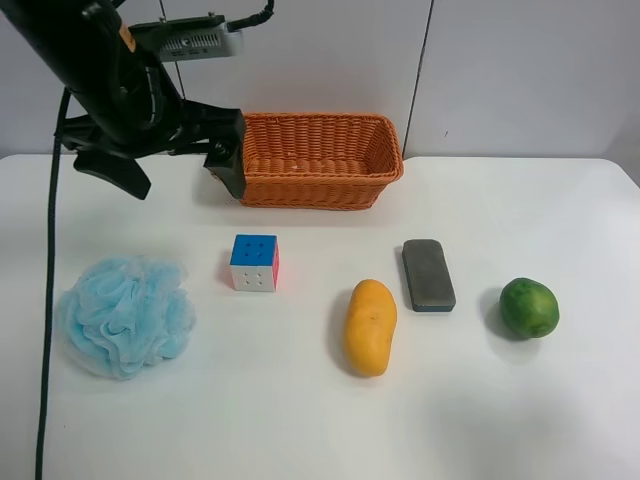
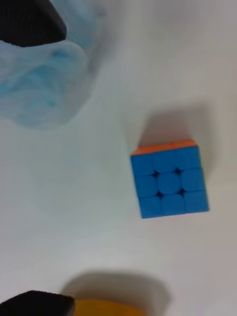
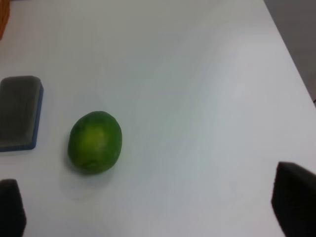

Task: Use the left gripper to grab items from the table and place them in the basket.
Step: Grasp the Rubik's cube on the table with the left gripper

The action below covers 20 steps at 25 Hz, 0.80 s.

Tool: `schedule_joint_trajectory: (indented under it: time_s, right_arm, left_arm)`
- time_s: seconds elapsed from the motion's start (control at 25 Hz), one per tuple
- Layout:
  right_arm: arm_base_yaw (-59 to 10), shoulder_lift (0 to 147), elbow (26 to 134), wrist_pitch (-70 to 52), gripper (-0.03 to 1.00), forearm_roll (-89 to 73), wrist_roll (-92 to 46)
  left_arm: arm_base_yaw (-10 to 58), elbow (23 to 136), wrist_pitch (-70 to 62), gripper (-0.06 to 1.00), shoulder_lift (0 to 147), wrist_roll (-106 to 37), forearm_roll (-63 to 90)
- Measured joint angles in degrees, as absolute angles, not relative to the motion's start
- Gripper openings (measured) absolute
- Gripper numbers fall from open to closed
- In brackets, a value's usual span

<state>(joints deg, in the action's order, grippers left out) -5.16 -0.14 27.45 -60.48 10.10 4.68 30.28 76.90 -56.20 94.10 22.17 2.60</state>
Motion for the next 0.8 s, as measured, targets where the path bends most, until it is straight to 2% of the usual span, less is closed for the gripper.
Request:
schedule_joint_trajectory:
  time_s: [0.28,0.8]
  right_arm:
    - [-5.16,-0.14,27.45,-60.48,0.99,10.10,4.68]
    - [-5.16,-0.14,27.45,-60.48,0.99,10.10,4.68]
  left_arm:
    - [30.28,82.52,-56.93,0.99,103.22,22.29,3.46]
    - [30.28,82.99,-49.77,0.99,115.58,22.42,8.17]
